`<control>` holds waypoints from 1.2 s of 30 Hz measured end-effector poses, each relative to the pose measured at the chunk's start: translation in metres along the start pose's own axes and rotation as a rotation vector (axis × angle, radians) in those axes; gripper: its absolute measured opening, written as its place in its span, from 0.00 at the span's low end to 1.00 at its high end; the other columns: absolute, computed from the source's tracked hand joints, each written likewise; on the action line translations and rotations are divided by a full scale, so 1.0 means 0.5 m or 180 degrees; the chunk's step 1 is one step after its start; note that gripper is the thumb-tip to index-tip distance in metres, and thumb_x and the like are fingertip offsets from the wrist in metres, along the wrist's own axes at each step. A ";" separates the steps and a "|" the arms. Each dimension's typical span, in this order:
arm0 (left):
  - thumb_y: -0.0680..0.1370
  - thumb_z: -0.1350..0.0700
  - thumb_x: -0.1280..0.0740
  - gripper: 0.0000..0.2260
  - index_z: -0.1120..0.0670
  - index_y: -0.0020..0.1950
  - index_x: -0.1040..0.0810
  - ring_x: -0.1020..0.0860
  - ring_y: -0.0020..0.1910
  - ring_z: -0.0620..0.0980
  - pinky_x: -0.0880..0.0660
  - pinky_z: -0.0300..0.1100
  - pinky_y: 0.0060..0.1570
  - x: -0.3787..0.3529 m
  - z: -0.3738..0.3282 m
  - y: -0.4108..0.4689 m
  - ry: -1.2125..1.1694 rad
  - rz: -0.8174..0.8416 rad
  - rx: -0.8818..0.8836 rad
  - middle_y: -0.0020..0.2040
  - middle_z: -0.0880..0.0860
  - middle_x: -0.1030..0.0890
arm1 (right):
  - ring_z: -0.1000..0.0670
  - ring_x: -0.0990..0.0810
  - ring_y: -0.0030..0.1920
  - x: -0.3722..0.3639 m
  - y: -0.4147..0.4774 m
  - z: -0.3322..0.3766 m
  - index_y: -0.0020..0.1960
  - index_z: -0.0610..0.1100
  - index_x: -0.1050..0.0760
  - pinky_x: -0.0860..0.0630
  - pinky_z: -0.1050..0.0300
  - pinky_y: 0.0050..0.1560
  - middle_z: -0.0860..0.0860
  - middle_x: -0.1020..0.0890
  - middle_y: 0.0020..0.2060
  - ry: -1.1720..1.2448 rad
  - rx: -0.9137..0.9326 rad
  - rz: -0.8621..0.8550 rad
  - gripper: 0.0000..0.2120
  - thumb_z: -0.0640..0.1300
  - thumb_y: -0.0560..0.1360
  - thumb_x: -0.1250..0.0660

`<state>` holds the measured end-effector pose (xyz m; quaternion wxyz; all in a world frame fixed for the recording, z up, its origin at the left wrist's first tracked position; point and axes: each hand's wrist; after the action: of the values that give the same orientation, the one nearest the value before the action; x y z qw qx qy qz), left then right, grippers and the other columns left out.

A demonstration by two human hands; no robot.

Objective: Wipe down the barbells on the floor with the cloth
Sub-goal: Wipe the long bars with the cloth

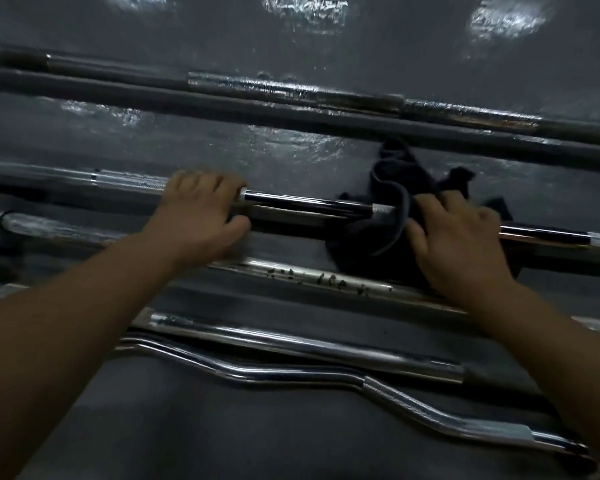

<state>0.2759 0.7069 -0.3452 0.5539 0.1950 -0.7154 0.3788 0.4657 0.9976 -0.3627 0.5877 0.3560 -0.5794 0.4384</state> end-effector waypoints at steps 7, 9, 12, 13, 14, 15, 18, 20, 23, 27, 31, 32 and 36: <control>0.66 0.41 0.47 0.30 0.51 0.66 0.34 0.33 0.64 0.59 0.42 0.53 0.65 0.012 0.016 0.052 -0.0117 0.0313 0.0118 0.64 0.57 0.30 | 0.38 0.25 0.54 -0.039 0.132 0.301 0.77 0.49 0.37 0.33 0.44 0.55 0.39 0.25 0.59 0.0027 0.1402 -0.0248 0.29 0.57 0.79 0.42; 0.64 0.45 0.44 0.31 0.51 0.67 0.34 0.33 0.64 0.59 0.41 0.52 0.63 0.029 0.012 0.078 -0.0183 0.0395 0.0216 0.65 0.57 0.30 | 0.38 0.23 0.54 -0.036 0.158 0.292 0.77 0.50 0.37 0.33 0.44 0.56 0.40 0.24 0.59 -0.0101 0.1457 -0.0167 0.28 0.56 0.79 0.42; 0.66 0.48 0.38 0.29 0.47 0.68 0.32 0.32 0.65 0.58 0.39 0.52 0.63 0.037 0.011 0.106 -0.0321 0.0396 0.0262 0.65 0.55 0.29 | 0.38 0.21 0.53 -0.031 0.137 0.169 0.69 0.50 0.29 0.30 0.44 0.54 0.43 0.22 0.56 0.0039 0.1051 -0.0281 0.23 0.56 0.76 0.42; 0.68 0.50 0.34 0.28 0.46 0.68 0.32 0.33 0.66 0.58 0.39 0.52 0.64 0.037 0.013 0.113 -0.0307 0.0363 0.0242 0.66 0.55 0.29 | 0.38 0.21 0.53 -0.032 0.118 0.111 0.67 0.50 0.27 0.29 0.44 0.54 0.43 0.22 0.56 0.0071 0.0833 -0.0362 0.22 0.56 0.77 0.42; 0.70 0.52 0.31 0.27 0.46 0.69 0.31 0.33 0.66 0.58 0.39 0.52 0.65 0.036 0.017 0.118 -0.0255 0.0316 0.0219 0.66 0.55 0.29 | 0.37 0.21 0.54 -0.033 0.094 0.052 0.66 0.49 0.27 0.28 0.43 0.54 0.42 0.22 0.57 0.0062 0.0590 -0.0404 0.20 0.55 0.77 0.43; 0.70 0.54 0.30 0.27 0.46 0.69 0.31 0.33 0.66 0.58 0.39 0.53 0.65 0.034 0.020 0.120 -0.0193 0.0274 0.0182 0.66 0.54 0.29 | 0.37 0.21 0.56 -0.027 0.068 -0.003 0.66 0.49 0.27 0.29 0.43 0.55 0.41 0.22 0.58 0.0005 0.0348 -0.0388 0.20 0.55 0.78 0.43; 0.69 0.54 0.30 0.27 0.46 0.67 0.29 0.32 0.65 0.58 0.39 0.54 0.63 0.026 0.011 0.117 -0.0079 0.0103 0.0080 0.65 0.54 0.28 | 0.37 0.24 0.57 0.004 0.037 -0.079 0.62 0.48 0.26 0.31 0.42 0.55 0.41 0.22 0.57 -0.0219 -0.0191 -0.0323 0.18 0.56 0.79 0.45; 0.67 0.50 0.33 0.26 0.46 0.66 0.28 0.31 0.64 0.59 0.39 0.53 0.62 0.026 0.002 0.108 -0.0035 -0.0001 0.0113 0.63 0.54 0.27 | 0.37 0.25 0.53 0.007 0.066 -0.026 0.57 0.48 0.24 0.29 0.42 0.50 0.44 0.20 0.52 -0.0545 0.0330 -0.0327 0.16 0.53 0.80 0.46; 0.62 0.47 0.41 0.32 0.47 0.68 0.30 0.31 0.64 0.58 0.41 0.53 0.65 0.022 -0.009 0.087 -0.0015 0.0020 0.0174 0.64 0.55 0.26 | 0.38 0.22 0.48 -0.018 0.133 0.138 0.57 0.48 0.21 0.30 0.45 0.47 0.45 0.20 0.48 -0.0295 0.1073 -0.0359 0.18 0.54 0.79 0.47; 0.64 0.46 0.43 0.36 0.49 0.73 0.35 0.33 0.68 0.58 0.46 0.51 0.69 0.007 -0.008 0.035 0.0032 0.0082 0.0112 0.68 0.57 0.28 | 0.39 0.20 0.46 -0.026 0.138 0.244 0.63 0.47 0.24 0.30 0.48 0.50 0.44 0.20 0.49 0.0054 0.1319 -0.0199 0.19 0.55 0.78 0.40; 0.68 0.41 0.52 0.39 0.54 0.78 0.43 0.42 0.76 0.55 0.52 0.53 0.75 0.000 0.002 -0.037 -0.0146 0.0126 -0.0123 0.77 0.57 0.38 | 0.39 0.20 0.48 -0.007 0.048 0.108 0.60 0.48 0.26 0.30 0.46 0.52 0.45 0.21 0.50 0.0142 0.0887 -0.0298 0.17 0.56 0.78 0.42; 0.68 0.41 0.53 0.40 0.54 0.79 0.46 0.46 0.78 0.54 0.54 0.52 0.76 -0.004 0.006 -0.055 -0.0157 0.0152 -0.0173 0.79 0.55 0.43 | 0.39 0.21 0.48 0.002 0.023 0.073 0.57 0.47 0.26 0.30 0.45 0.51 0.44 0.22 0.50 0.0216 0.0646 -0.0279 0.15 0.54 0.77 0.43; 0.71 0.40 0.53 0.39 0.52 0.81 0.54 0.57 0.79 0.51 0.59 0.51 0.76 -0.040 0.007 -0.093 -0.0192 0.0108 -0.0225 0.81 0.52 0.55 | 0.35 0.26 0.52 0.025 -0.021 0.011 0.51 0.40 0.27 0.30 0.42 0.55 0.36 0.25 0.54 0.0488 -0.0085 -0.0221 0.14 0.51 0.76 0.41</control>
<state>0.3122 0.6719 -0.3490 0.5321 0.1745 -0.7479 0.3565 0.4728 0.9901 -0.3488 0.6499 0.3335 -0.5257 0.4360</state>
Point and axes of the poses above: each hand's wrist, its own y-axis towards the middle knuckle, its own x-axis out of the back of the hand, z = x × y
